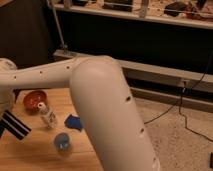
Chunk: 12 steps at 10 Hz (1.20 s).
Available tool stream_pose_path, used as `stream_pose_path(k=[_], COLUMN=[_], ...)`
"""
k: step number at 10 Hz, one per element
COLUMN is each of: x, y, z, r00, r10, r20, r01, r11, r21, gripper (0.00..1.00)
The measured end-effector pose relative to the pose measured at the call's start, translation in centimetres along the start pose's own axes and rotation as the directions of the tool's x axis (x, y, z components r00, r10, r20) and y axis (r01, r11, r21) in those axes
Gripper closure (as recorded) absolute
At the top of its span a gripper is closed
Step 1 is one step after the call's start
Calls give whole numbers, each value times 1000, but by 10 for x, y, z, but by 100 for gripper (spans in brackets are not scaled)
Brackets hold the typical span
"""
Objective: Place the eraser in the ceramic cup
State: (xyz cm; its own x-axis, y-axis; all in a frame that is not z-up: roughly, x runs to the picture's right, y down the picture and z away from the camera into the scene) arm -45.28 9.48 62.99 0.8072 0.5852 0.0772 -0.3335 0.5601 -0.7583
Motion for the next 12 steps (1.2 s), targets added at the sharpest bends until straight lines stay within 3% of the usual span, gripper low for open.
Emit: stream_pose_path(k=[4,8,12], x=[24,53,75], y=[-18,-37,-43], z=[-50,-75,-88], r00=[992,983,980], r10=[-23,4,4], r20=[126,182,197], r01=[30,14,21], r11=[998,995,992], r21=[-57,-100,-122], gripper=[99,100,100])
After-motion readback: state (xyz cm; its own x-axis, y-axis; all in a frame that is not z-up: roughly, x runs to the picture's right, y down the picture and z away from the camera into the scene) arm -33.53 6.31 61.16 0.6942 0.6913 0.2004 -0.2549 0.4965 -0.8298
